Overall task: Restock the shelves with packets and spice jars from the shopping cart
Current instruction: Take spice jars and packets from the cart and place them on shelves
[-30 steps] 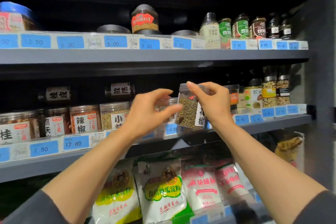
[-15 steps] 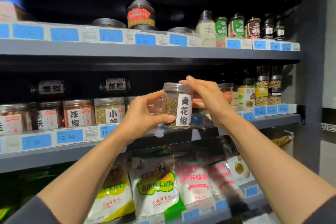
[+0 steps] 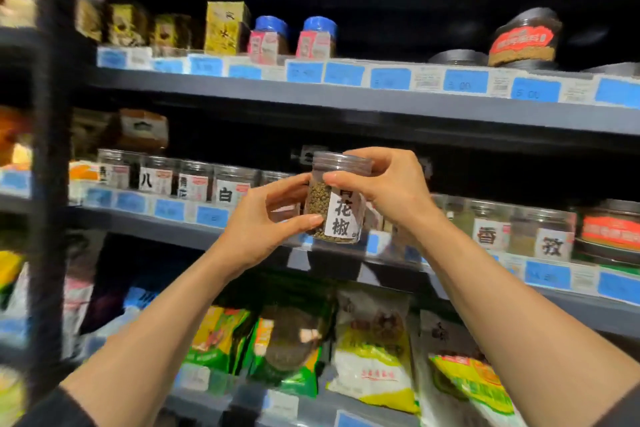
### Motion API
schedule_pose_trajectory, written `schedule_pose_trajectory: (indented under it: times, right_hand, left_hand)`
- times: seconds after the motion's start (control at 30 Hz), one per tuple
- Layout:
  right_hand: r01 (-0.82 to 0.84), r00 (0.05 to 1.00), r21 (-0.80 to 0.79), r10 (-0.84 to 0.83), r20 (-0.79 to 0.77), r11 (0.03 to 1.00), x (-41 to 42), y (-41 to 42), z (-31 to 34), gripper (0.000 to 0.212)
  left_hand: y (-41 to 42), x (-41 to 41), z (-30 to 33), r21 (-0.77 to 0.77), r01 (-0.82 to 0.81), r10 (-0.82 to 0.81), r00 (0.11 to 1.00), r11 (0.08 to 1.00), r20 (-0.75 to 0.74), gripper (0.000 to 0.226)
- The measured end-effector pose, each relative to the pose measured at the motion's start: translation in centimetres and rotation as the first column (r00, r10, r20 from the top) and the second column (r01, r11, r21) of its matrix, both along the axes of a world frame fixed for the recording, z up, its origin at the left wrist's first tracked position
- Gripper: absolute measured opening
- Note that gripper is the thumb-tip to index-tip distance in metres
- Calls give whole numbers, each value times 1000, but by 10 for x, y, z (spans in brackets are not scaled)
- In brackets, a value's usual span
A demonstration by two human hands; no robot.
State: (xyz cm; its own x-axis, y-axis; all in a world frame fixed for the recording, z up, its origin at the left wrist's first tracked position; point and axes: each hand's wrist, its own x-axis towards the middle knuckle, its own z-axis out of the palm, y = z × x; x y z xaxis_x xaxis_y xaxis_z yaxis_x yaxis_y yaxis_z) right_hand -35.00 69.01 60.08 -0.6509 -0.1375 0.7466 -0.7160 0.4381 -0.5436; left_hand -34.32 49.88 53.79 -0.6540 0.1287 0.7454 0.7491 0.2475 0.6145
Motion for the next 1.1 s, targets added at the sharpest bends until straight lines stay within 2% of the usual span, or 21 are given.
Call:
schedule_pose_trajectory:
  times: [0.1,0.2,0.3,0.47,0.7,0.77,0.93,1.1]
  right_hand:
    - [-8,1000,-5,8,-7,1000,-15,-35,-1,68]
    - [-21,1000,-23,21,8,1000,-21,-57,1,54]
    - [-38,999,-45,39,17,998,-25,-74,5,41]
    - [-52,999,-73,52,9,996,-33,-110,10,31]
    - [-46,998,2,46,-50,999,-41,-166,15,23]
    - [-25,998,15,25,-59,1000,-47,-181,16,31]
    - [88,993,58,-83,-88,994,-72,-223,13,74]
    - [226,970,132,-211,-119,965,-88,-248,13,77]
  left_hand:
    - [-47,-13,-14,-60,-276,273,960,959,-64,53]
    - [-91,-23,-32,-18,-545,539,833,838,-124,42]
    - [-123,-36,-47,-11,-669,659,734,743,-164,47]
    - [-158,-58,-61,-91,-698,674,712,711,-196,55]
    - [-199,-72,-69,-132,-715,690,698,686,-190,65]
    - [-207,-74,-71,-133,-710,684,703,692,-193,67]
    - [-214,-78,-72,-146,-697,664,715,702,-218,71]
    - [-220,-83,-70,-160,-702,655,708,694,-264,73]
